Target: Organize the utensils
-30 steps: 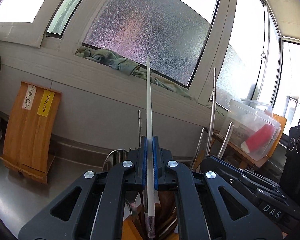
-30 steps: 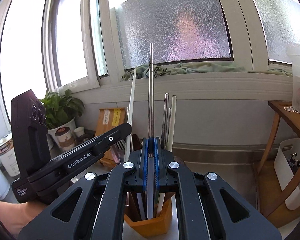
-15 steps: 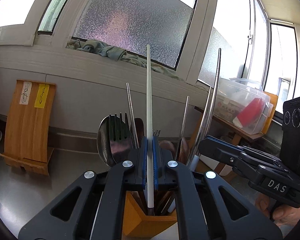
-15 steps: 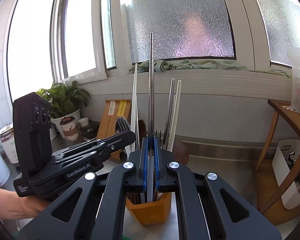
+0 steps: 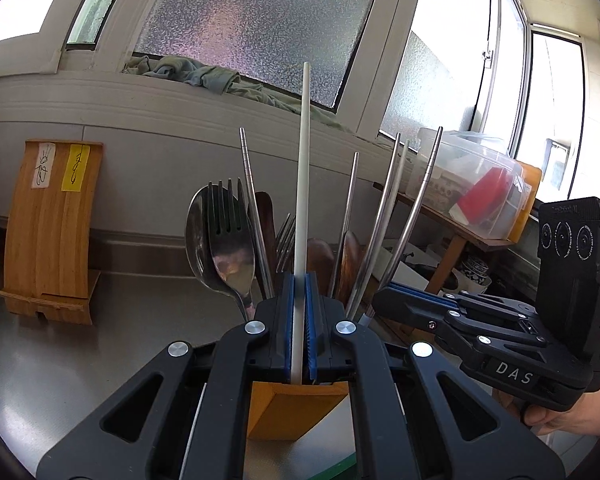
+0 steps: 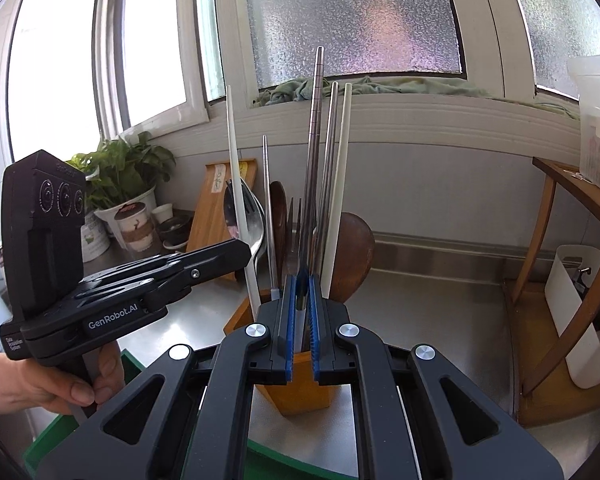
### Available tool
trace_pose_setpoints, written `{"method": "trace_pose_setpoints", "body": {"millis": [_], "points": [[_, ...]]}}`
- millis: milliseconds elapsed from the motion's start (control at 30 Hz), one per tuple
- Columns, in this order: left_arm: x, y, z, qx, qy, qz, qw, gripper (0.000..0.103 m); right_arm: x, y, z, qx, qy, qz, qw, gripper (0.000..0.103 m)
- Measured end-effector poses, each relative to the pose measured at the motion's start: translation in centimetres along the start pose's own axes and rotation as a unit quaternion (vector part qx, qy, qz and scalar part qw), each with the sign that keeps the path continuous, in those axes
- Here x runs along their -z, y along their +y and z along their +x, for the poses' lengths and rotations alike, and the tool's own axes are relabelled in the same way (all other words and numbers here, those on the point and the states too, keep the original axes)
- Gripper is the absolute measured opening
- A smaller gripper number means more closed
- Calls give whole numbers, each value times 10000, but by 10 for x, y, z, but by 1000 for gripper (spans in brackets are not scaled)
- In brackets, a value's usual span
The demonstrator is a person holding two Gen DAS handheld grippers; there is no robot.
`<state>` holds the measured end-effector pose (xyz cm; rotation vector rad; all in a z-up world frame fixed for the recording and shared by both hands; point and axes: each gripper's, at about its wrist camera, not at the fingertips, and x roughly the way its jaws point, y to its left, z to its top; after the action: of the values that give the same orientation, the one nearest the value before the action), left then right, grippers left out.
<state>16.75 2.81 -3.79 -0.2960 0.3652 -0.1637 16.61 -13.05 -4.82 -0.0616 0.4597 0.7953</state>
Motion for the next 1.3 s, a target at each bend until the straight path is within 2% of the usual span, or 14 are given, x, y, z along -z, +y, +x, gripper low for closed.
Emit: {"method": "trace_pose_setpoints", "body": {"millis": [300,400,433,533,667,700,767,800,833,867,933,1000,1167,1300], "points": [[2,1,-12,1,53,-85,10000,5,7,0,-7,153,114,57,9998,10],[1,1,-17,7,39,-115,9999,6,8,0,-13,191,99,77,9997,21],[1,1,-20,19,37,-124,9999,10,8,1,-15,201,87,77,9997,25],[3,0,-27,-37,44,-130,9999,21,10,1,-23,268,81,74,9996,27],[8,5,-44,-136,25,-299,9995,21,12,-1,-35,386,115,118,9991,31],[9,6,-50,-163,22,-344,9993,23,13,-2,-40,417,116,151,9989,35],[11,7,-64,-214,14,-415,9989,36,15,-6,-51,509,140,259,9983,45],[12,7,-72,-217,19,-456,9987,46,16,-8,-57,544,143,329,9979,55],[12,7,-80,-199,25,-519,9985,53,17,-10,-65,590,143,409,9973,66],[13,7,-87,-159,59,-604,9980,58,18,-13,-72,632,177,504,9966,73],[12,4,-103,-117,104,-712,9973,84,20,-17,-86,580,278,722,9953,90],[12,-2,-116,-126,212,-736,9970,95,21,-18,-97,526,452,893,9936,100],[12,-17,-128,-105,829,-790,9934,95,24,-17,-110,313,1226,1189,9848,100],[15,-31,-135,-371,1261,-609,9895,95,31,-3,-117,381,1728,1065,9784,100]]}}
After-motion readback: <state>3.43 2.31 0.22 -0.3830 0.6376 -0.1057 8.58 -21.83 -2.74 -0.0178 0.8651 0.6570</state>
